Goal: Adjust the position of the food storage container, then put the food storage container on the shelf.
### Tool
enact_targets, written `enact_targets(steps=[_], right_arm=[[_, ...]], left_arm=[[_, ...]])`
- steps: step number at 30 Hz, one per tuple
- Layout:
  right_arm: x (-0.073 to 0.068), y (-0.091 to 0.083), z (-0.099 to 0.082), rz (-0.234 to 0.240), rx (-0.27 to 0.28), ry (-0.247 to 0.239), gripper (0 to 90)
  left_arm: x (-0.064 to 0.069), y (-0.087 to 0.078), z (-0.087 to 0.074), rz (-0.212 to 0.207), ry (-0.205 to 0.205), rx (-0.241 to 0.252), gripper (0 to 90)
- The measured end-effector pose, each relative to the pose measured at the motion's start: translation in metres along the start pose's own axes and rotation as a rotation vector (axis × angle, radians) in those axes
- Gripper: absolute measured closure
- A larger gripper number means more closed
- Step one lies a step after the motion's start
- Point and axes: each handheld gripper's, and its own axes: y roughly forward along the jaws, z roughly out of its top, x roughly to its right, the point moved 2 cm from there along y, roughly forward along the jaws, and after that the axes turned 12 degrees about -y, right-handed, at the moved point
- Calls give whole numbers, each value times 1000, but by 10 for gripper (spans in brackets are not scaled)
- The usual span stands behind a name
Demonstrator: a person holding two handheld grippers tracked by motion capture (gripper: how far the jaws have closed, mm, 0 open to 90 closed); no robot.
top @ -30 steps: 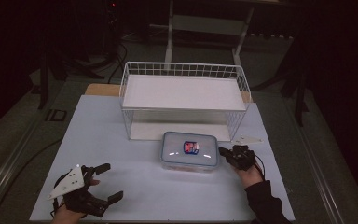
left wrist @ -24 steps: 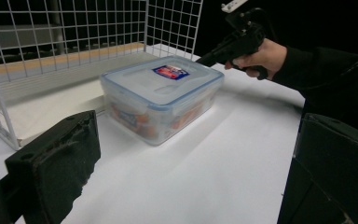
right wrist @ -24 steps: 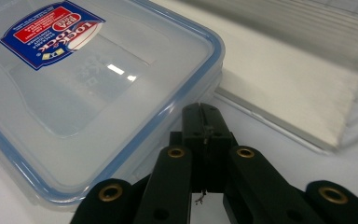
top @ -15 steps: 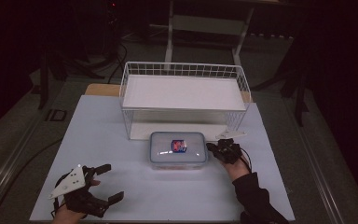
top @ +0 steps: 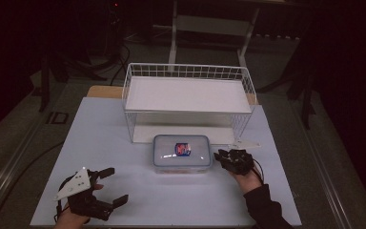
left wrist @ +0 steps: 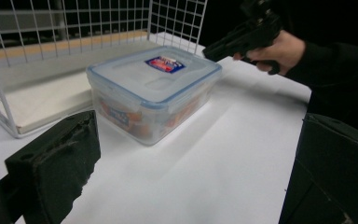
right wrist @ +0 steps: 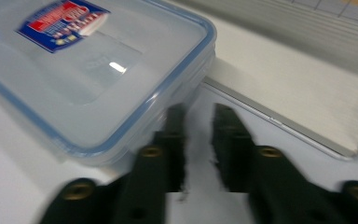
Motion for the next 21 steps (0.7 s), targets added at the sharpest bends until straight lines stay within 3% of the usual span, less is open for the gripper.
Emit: enact_targets(steps=[3, 4, 8, 10, 14, 19, 21], right_arm=[[-2, -11, -2, 16, 39, 22, 523], [-4, -16, -1, 23, 55, 26, 434], [-11, -28, 1, 43, 113, 24, 268], [-15, -36, 3, 78, 147, 19, 156], [-21, -47, 7, 79, 188, 34, 126], [-28, -60, 10, 6, 218, -2, 155], [-28, -64, 11, 54, 212, -3, 172]], left_arm=[[-1, 8, 4, 26, -15, -23, 0], [-1, 9, 6, 32, -18, -27, 0], [-2, 18, 15, 49, -54, -52, 0], [-1, 23, 21, 62, -44, -74, 0], [4, 32, 36, 79, -18, -87, 0], [8, 41, 53, 69, -29, -89, 0], [8, 44, 58, 52, -40, -84, 0]])
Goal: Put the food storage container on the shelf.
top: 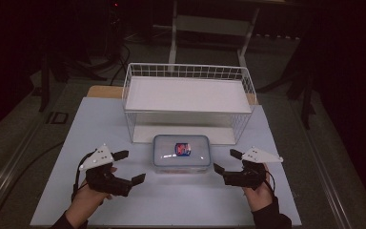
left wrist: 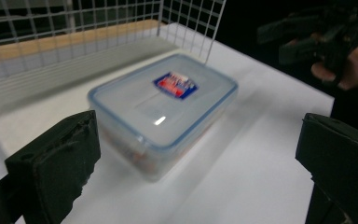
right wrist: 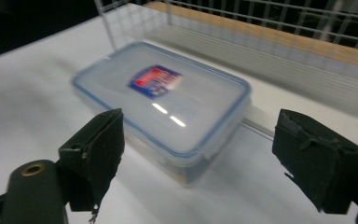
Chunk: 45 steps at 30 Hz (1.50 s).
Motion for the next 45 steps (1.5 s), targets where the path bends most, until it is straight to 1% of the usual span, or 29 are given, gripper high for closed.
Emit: enact_targets(steps=[1, 2, 3, 4, 5, 6, 7, 9, 11, 12, 15, 16, 17, 18, 19, 21, 22, 23, 24, 26, 27, 28, 32, 34, 36, 38, 39, 42, 45], right_arm=[[-1, -2, 1, 11, 14, -3, 206], [-1, -4, 2, 3, 15, -8, 224], [-1, -5, 2, -5, -1, -6, 203], [-1, -6, 3, 5, -8, -4, 196], [-2, -8, 4, 20, 3, 3, 196], [-3, -9, 6, 19, 20, 4, 184], [-4, -10, 7, 9, 30, -3, 141], [-5, -12, 10, -4, 40, -17, 139], [-6, -12, 12, -13, 46, -32, 134], [-7, -12, 14, -21, 44, -36, 120], [-8, -9, 16, -21, 34, -51, 107], [-8, -9, 16, -16, 38, -51, 106], [-8, -8, 16, -14, 44, -55, 106], [-8, -7, 16, -22, 45, -56, 106], [-9, -6, 16, -28, 44, -60, 104], [-10, -4, 17, -30, 52, -56, 102], [-10, -2, 17, -37, 43, -57, 102], [-11, -1, 17, -57, 34, -58, 102], [-11, 1, 17, -68, 28, -61, 102], [-11, 2, 15, -55, 18, -53, 97], [-11, 3, 15, -66, 11, -55, 97], [-11, 4, 14, -59, 6, -58, 97], [-12, 7, 11, -51, -5, -59, 98], [-13, 8, 10, -49, -9, -61, 98], [-13, 9, 10, -50, -10, -63, 100], [-13, 10, 9, -50, -15, -67, 100], [-14, 10, 9, -48, -15, -68, 100], [-14, 11, 9, -46, -20, -70, 100], [-13, 11, 8, -44, -26, -68, 100]], left_arm=[[0, 2, 2, -3, -5, 0, 0], [0, 4, 4, -5, -8, -1, 0], [0, 6, 6, -5, -10, -2, 0], [0, 8, 9, -6, -16, -4, 0], [-1, 10, 11, -8, -20, -5, 0], [-2, 13, 13, -4, -28, -8, 0], [-3, 15, 15, 1, -38, -9, 0], [-6, 20, 19, 19, -72, -26, 0], [-11, 26, 23, 7, -117, -40, 0], [-13, 29, 25, 14, -133, -48, 0], [-20, 39, 28, 28, -154, -58, 0], [-22, 42, 29, 34, -169, -60, 0], [-26, 46, 30, 35, -192, -67, 0], [-30, 50, 30, 23, -219, -74, 0], [-33, 55, 29, 24, -245, -86, 0], [-43, 64, 28, 1, -312, -110, 0], [-47, 68, 27, 7, -346, -118, 0], [-51, 72, 25, 9, -374, -125, 0], [-55, 76, 24, -2, -402, -143, 0], [-61, 82, 22, 7, -432, -175, 0], [-63, 85, 20, 6, -453, -197, 0], [-67, 88, 19, 13, -477, -209, 0], [-76, 95, 15, 21, -522, -239, 35], [-81, 99, 12, 2, -570, -253, 53], [-84, 101, 10, -18, -593, -269, 84], [-88, 104, 8, -23, -614, -292, 154], [-89, 105, 7, -26, -625, -306, 154], [-93, 108, 5, -23, -658, -318, 218], [-97, 109, 3, -47, -706, -324, 264]])
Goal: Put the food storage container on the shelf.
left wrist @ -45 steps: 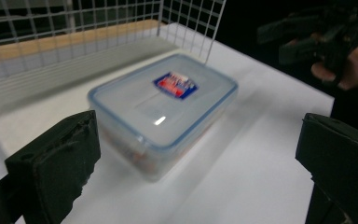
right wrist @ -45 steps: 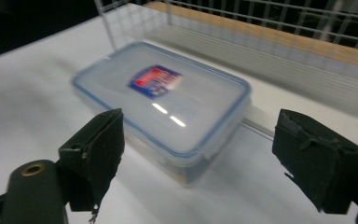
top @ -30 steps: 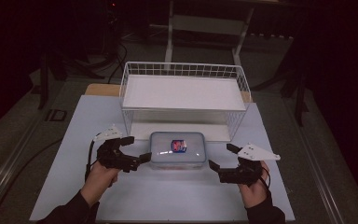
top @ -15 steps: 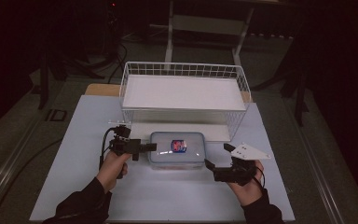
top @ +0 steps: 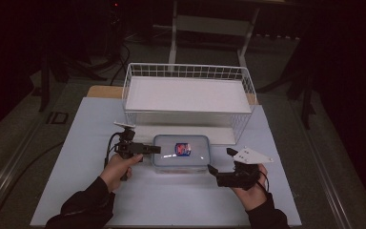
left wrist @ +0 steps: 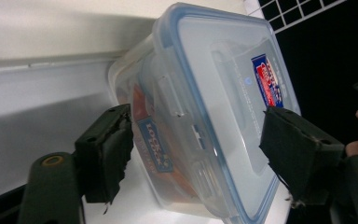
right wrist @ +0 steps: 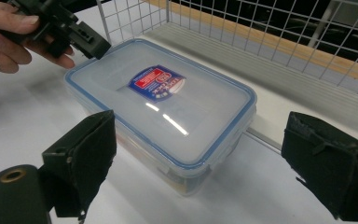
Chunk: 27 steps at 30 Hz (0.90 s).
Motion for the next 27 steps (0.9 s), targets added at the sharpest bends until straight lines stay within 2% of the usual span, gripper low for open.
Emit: enact_targets(steps=[2, 7, 8, 11, 15, 19, 24, 27], right_arm=[[0, 0, -1, -2, -3, 0, 100], [2, 1, -2, 4, -9, 10, 100], [2, 1, -3, 4, -9, 10, 100], [3, 2, -3, 7, -14, 10, 101], [6, 4, -5, 17, -18, 27, 123], [11, 10, -8, 37, -34, 59, 123], [23, 21, -14, 76, -53, 141, 133], [28, 28, -17, 100, -64, 184, 134]], left_arm=[[-1, 1, 1, -41, -8, -15, 318], [-6, 6, 1, -54, -43, -47, 390], [-6, 6, 1, -69, -42, -53, 406], [-6, 4, 2, -70, -39, -48, 467], [-7, 4, 0, -79, -37, -37, 473], [-7, 1, -3, -96, -5, -29, 496], [-2, -3, -10, -108, 53, -12, 523], [0, -4, -16, -129, 83, 4, 541]])
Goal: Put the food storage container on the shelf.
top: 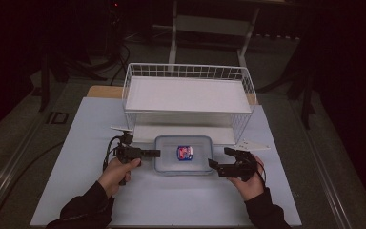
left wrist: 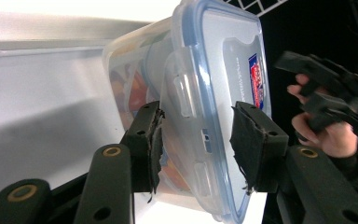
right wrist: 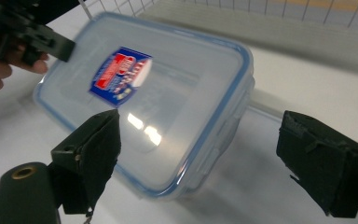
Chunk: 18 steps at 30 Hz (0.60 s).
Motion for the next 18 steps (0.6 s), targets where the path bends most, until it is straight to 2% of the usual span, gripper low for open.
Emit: enact_targets(steps=[8, 11, 18], right_arm=[[13, 16, -8, 107, -37, 113, 146], [18, 19, -11, 155, -41, 148, 184], [23, 24, -15, 209, -65, 162, 303]], left_arm=[[4, -5, -10, -27, 79, 10, 569], [5, -6, -13, -28, 107, 10, 572], [6, -7, -15, -40, 146, 12, 580]])
